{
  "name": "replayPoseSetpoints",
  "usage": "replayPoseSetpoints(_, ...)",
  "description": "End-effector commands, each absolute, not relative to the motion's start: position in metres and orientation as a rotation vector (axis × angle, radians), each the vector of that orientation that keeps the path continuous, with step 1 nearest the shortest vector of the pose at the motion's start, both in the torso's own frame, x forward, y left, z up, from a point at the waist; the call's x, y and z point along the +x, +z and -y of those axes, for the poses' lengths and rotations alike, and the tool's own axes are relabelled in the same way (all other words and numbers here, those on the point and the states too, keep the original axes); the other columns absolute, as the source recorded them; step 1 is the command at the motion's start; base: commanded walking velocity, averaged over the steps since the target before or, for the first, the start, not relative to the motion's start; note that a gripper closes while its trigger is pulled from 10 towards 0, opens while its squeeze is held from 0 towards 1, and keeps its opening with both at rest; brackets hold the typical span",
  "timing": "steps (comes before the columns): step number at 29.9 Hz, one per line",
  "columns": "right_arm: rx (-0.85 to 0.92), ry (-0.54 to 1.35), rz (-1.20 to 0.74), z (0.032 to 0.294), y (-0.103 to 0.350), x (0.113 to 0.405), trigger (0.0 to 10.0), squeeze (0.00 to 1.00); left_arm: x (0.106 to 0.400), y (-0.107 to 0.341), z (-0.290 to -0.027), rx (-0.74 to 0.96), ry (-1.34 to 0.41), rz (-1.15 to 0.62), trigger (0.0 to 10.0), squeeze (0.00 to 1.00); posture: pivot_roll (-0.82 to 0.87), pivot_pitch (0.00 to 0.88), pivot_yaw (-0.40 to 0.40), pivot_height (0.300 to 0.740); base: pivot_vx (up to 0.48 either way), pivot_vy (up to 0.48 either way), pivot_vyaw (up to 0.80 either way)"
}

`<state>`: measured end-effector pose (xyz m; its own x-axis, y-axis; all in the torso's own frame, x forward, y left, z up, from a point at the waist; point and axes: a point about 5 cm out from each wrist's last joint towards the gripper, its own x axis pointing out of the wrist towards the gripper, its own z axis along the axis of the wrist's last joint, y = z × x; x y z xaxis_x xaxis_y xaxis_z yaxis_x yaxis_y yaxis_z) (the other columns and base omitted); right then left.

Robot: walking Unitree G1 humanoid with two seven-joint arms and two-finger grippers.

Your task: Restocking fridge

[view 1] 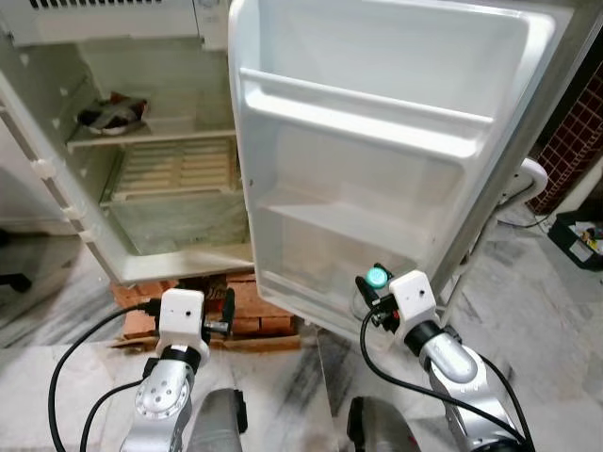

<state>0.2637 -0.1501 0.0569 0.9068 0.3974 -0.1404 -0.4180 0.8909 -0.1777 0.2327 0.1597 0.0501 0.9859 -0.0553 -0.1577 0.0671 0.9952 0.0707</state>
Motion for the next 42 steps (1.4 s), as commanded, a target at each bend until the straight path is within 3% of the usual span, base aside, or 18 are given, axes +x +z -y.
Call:
replayPoseSetpoints(1, -0.206, 0.415, -0.057, 0.151, 0.064, 0.266, 10.0, 0.00, 0.232, 0.051, -0.160, 0.090, -0.059, -0.155, 10.0, 0.00, 0.02, 0.018, -0.005, 0.566, 0.000, 0.000, 0.00)
replayPoseSetpoints(13, -0.218, 0.361, 0.031, 0.146, 0.076, 0.272, 10.0, 0.00, 0.226, 0.052, -0.163, 0.108, -0.051, -0.156, 10.0, 0.00, 0.03, 0.048, 0.001, 0.566, 0.000, 0.000, 0.00)
replayPoseSetpoints(27, -0.171, 0.391, 0.193, 0.120, 0.112, 0.298, 10.0, 0.00, 0.208, 0.058, -0.171, 0.132, -0.036, -0.176, 10.0, 0.00, 0.08, 0.120, 0.000, 0.566, 0.000, 0.000, 0.00)
replayPoseSetpoints(36, -0.190, 0.321, 0.327, 0.118, 0.144, 0.318, 10.0, 0.00, 0.202, 0.063, -0.173, 0.136, -0.029, -0.187, 10.0, 0.00, 0.09, 0.153, 0.005, 0.566, 0.000, 0.000, 0.00)
replayPoseSetpoints(42, -0.308, 0.315, 0.213, 0.117, 0.122, 0.337, 10.0, 0.00, 0.196, 0.067, -0.170, 0.135, -0.036, -0.198, 10.0, 0.00, 0.12, 0.206, -0.006, 0.566, 0.000, 0.000, 0.00)
